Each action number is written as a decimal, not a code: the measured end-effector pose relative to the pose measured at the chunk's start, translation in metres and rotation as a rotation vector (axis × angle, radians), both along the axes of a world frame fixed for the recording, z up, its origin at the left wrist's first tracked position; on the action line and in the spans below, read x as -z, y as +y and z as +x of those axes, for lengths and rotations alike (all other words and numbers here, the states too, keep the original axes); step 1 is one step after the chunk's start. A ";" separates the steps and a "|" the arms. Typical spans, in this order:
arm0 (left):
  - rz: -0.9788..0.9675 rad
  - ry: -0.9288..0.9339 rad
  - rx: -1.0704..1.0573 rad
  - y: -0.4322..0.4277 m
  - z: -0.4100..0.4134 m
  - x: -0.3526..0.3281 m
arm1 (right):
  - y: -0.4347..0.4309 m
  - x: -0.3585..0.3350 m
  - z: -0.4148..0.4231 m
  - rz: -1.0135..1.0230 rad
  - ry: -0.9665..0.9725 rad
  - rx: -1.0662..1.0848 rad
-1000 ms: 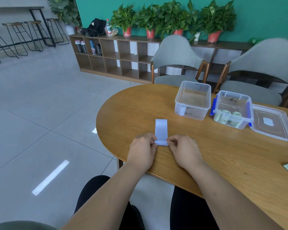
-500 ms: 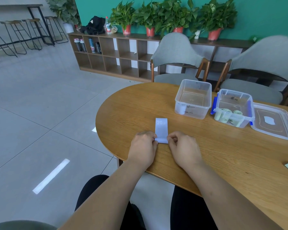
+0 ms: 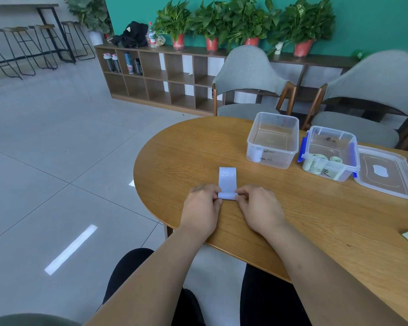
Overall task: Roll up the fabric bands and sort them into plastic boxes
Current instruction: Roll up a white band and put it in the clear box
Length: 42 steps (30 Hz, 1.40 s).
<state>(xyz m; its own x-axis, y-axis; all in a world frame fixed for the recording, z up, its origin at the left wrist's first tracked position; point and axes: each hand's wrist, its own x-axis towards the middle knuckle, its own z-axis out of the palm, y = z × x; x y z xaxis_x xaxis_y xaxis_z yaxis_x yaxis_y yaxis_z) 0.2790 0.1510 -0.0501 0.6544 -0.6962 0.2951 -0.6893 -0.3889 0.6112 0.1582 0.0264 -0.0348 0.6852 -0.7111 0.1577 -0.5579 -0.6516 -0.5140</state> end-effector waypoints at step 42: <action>0.071 -0.028 0.017 -0.017 0.014 -0.012 | -0.015 -0.005 0.013 0.079 -0.058 0.053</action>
<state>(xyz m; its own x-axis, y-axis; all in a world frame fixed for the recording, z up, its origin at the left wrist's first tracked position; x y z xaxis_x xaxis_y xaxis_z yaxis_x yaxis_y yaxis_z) 0.2931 0.1343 -0.0384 0.6348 -0.7268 0.2624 -0.7125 -0.4191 0.5628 0.1708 0.0112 -0.0298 0.6378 -0.7577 0.1379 -0.5581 -0.5781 -0.5952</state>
